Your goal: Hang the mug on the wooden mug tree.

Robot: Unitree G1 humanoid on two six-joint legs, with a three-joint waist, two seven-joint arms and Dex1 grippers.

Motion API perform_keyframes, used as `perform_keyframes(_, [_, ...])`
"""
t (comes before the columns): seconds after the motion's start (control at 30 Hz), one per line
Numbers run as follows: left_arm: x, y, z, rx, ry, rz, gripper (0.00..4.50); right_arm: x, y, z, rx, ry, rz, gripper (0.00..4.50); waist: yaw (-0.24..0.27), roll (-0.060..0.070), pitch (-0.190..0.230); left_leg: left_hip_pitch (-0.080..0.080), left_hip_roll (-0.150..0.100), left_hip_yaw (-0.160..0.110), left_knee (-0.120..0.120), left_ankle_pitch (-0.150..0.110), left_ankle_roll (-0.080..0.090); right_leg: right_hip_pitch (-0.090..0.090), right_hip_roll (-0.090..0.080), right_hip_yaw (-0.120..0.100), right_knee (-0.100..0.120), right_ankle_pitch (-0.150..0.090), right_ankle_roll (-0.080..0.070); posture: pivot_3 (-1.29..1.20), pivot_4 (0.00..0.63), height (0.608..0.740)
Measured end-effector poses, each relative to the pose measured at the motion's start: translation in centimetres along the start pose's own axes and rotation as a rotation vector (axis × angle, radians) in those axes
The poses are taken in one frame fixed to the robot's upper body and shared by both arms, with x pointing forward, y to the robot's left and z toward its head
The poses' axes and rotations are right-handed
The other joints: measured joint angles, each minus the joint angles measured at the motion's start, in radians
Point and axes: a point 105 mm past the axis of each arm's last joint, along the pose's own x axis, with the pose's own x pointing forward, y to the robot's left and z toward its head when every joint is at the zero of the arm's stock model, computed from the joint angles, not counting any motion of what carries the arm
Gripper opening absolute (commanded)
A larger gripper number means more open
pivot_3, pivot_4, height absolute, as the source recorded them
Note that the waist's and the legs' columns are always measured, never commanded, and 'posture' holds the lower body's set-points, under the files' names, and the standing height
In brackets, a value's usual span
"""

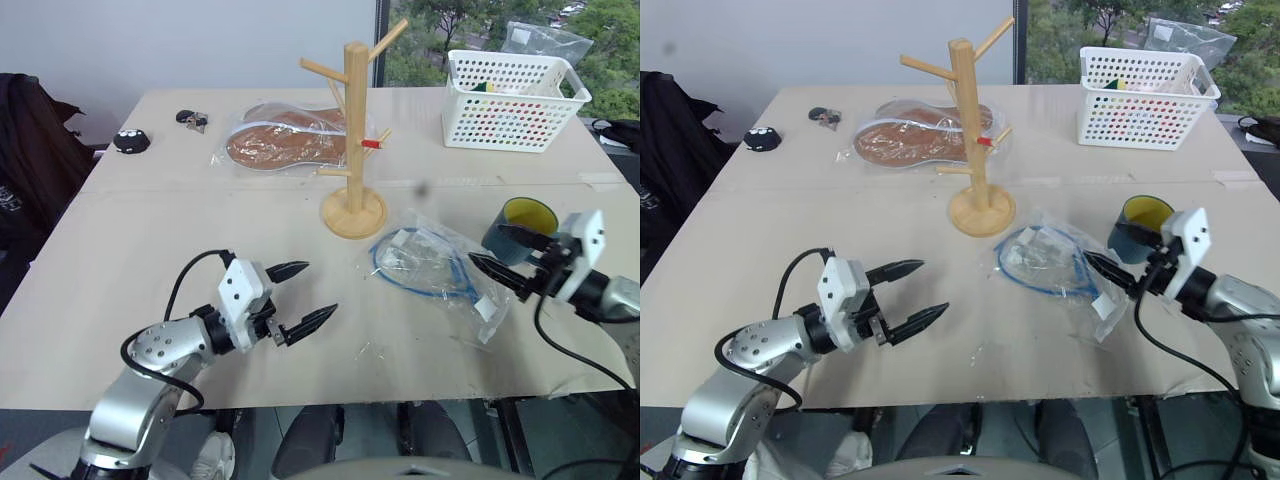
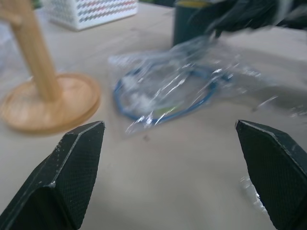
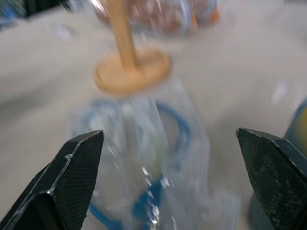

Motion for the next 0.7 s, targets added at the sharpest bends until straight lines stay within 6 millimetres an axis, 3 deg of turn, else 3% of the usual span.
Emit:
perform_keyframes(0.13, [-0.1, -0.4, 0.5, 0.016, 0.031, -0.03, 4.49, 0.9, 1.0, -2.5, 0.115, 0.108, 0.026, 4.5, -0.006, 0.001, 0.001, 0.0, 0.0, 0.001, -0.001, 0.0, 0.0, -0.001, 0.0, 0.001, 0.0, 0.0, 0.0, 0.0, 0.15, 0.74])
perform_keyframes(0.27, [-0.5, -0.6, 0.0, 0.0, 0.061, -0.034, 4.49, 1.9, 1.8, -2.3, 0.183, 0.135, 0.053, 4.5, -0.019, 0.001, 0.001, 0.001, 0.001, 0.001, 0.0, 0.0, 0.001, 0.0, 0.001, 0.001, 0.0, 0.0, 0.0, 0.0, 0.15, 0.74])
perform_keyframes(0.3, [-0.6, -0.7, -0.2, -0.007, 0.066, -0.037, 4.5, 2.3, 2.3, -2.2, 0.204, 0.138, 0.069, 4.09, -0.022, 0.001, 0.001, 0.001, 0.001, 0.001, 0.0, 0.0, 0.001, 0.001, 0.001, 0.001, 0.0, 0.0, 0.0, 0.0, 0.15, 0.74])
perform_keyframes(0.4, [-0.8, -0.9, -0.3, -0.003, 0.063, -0.043, 4.5, 2.6, 2.9, -2.3, 0.208, 0.155, 0.085, 3.46, -0.025, 0.001, 0.001, 0.001, 0.001, 0.001, 0.0, 0.0, 0.001, 0.001, 0.001, 0.001, 0.0, 0.0, 0.0, 0.0, 0.15, 0.74])
perform_keyframes(0.47, [-1.0, -0.8, -0.3, 0.005, 0.06, -0.036, 4.5, 2.9, 3.1, -2.5, 0.182, 0.166, 0.087, 2.34, -0.025, 0.001, 0.001, 0.001, 0.001, 0.001, 0.0, 0.0, 0.001, 0.0, 0.001, 0.001, 0.0, 0.0, 0.0, 0.0, 0.15, 0.74])
perform_keyframes(0.57, [-1.2, -0.8, -0.3, 0.01, 0.059, -0.038, 4.5, 2.9, 2.9, -2.9, 0.125, 0.182, 0.072, 1.18, -0.025, 0.001, 0.001, 0.001, 0.001, 0.001, 0.0, 0.0, 0.001, 0.0, 0.001, 0.001, 0.0, 0.0, 0.0, 0.0, 0.15, 0.74])
perform_keyframes(0.63, [-1.3, -0.8, -0.5, 0.007, 0.06, -0.038, 4.5, 2.9, 3.0, -3.0, 0.113, 0.183, 0.077, 0.13, -0.025, 0.001, 0.001, 0.001, 0.001, 0.001, 0.0, 0.0, 0.001, 0.0, 0.001, 0.001, 0.0, 0.0, 0.0, 0.0, 0.15, 0.74])
perform_keyframes(0.7, [-1.3, -0.9, -0.6, 0.008, 0.058, -0.04, 4.5, 2.9, 3.0, -2.9, 0.11, 0.178, 0.084, 0.05, -0.025, 0.001, 0.001, 0.001, 0.001, 0.001, 0.0, 0.0, 0.001, 0.001, 0.001, 0.001, 0.0, 0.0, 0.0, 0.0, 0.15, 0.74])
